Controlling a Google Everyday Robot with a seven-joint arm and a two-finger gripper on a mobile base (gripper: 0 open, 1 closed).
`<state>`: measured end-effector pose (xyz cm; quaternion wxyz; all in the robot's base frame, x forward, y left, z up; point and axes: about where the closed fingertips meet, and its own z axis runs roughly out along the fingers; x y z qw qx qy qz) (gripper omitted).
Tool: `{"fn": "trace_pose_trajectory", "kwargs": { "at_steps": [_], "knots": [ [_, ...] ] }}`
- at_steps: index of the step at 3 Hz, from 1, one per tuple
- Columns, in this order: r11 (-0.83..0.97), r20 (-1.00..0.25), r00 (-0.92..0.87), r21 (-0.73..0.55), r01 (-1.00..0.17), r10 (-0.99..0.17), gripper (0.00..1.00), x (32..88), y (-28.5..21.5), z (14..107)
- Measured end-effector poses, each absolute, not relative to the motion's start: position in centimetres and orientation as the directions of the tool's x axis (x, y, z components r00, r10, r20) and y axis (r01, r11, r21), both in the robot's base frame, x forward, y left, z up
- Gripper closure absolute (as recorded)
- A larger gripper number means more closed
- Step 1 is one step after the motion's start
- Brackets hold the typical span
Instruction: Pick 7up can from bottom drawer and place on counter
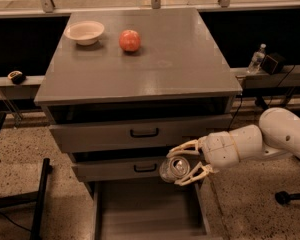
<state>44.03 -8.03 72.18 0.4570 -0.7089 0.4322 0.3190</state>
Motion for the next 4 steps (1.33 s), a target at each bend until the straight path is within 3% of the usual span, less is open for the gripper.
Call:
{"fn": "trace_pose_trajectory", "kwargs": {
  "at_steps": [1, 2, 3, 4],
  "knots": [
    [-0.222, -0.831, 0.413, -0.352, -0.909, -0.372, 1.0, 46.4, -6.4, 74.0],
    [-0.233, -0.793, 0.392, -0.317, -0.919, -0.466, 1.0, 51.8, -3.8, 79.1],
    [-0.187, -0.817, 0.341, -0.286, -0.94, -0.465, 1.0, 58.4, -0.2, 85.2],
    [-0.188, -0.817, 0.342, -0.286, -0.94, -0.465, 1.0, 58.3, -0.2, 85.2]
  ]
}}
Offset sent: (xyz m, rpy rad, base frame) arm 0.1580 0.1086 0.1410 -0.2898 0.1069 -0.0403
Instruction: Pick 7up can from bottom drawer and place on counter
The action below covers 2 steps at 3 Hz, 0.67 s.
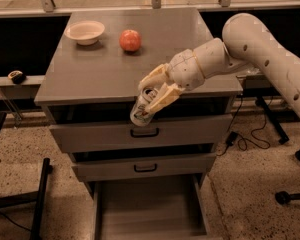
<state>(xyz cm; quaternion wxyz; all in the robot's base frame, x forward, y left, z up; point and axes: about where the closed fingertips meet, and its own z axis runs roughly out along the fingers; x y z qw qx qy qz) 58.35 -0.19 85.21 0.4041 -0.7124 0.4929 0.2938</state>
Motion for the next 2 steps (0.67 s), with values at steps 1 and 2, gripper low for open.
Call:
{"fn": "trace_pose_trajectory", "kwargs": {
  "at_steps": [1, 2],
  "knots": [
    [-0.244, -0.82, 0.398, -0.322, -0.915, -0.411, 1.0, 57.5, 2.0, 87.8],
    [-0.316, -0.795, 0.461, -0.354, -0.88, -0.395, 1.0, 56.0, 4.0, 91.6]
  ]
}}
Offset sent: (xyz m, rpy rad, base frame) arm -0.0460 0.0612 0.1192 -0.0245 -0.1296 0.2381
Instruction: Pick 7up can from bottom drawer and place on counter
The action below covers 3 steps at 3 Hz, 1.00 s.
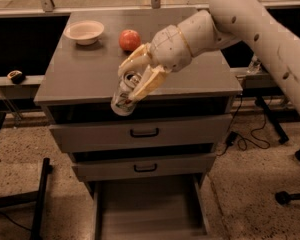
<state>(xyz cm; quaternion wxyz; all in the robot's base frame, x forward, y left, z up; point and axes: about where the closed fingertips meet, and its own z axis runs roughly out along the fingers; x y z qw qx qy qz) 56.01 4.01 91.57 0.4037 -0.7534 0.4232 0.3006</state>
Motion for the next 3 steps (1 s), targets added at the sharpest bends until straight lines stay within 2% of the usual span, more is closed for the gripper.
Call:
{"fn": "trace_pose_trajectory", "kwargs": {
  "at_steps": [1, 2, 3],
  "knots": [
    [-0.374, -0.782, 0.503, -0.371, -0.85, -0.368, 1.0, 55.2, 5.4, 94.9],
    [-0.311, -0.789, 0.447, -0.337, -0.888, -0.421, 1.0, 58.5, 5.5, 96.8],
    [-0.14, -0.791, 0.303, -0.27, -0.953, -0.532, 1.0, 62.2, 3.4, 97.7]
  ]
}}
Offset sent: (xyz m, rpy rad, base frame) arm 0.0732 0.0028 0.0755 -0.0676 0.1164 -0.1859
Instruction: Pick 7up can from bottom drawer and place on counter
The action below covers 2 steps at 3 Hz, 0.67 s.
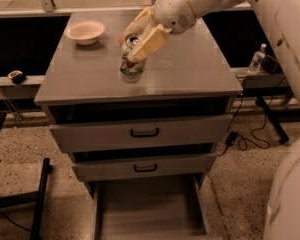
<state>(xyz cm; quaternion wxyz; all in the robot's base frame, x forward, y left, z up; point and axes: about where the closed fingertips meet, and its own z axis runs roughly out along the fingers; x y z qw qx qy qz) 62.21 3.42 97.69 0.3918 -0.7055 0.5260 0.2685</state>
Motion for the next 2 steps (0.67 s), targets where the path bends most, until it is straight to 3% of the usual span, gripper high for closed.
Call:
{"fn": "trace_pose_trajectory", "kwargs": {
  "at_steps": [2],
  "knots": [
    [0.153, -0.743, 0.007, -0.146, -0.977, -0.669, 1.0, 66.0, -0.6, 95.2]
  ]
}}
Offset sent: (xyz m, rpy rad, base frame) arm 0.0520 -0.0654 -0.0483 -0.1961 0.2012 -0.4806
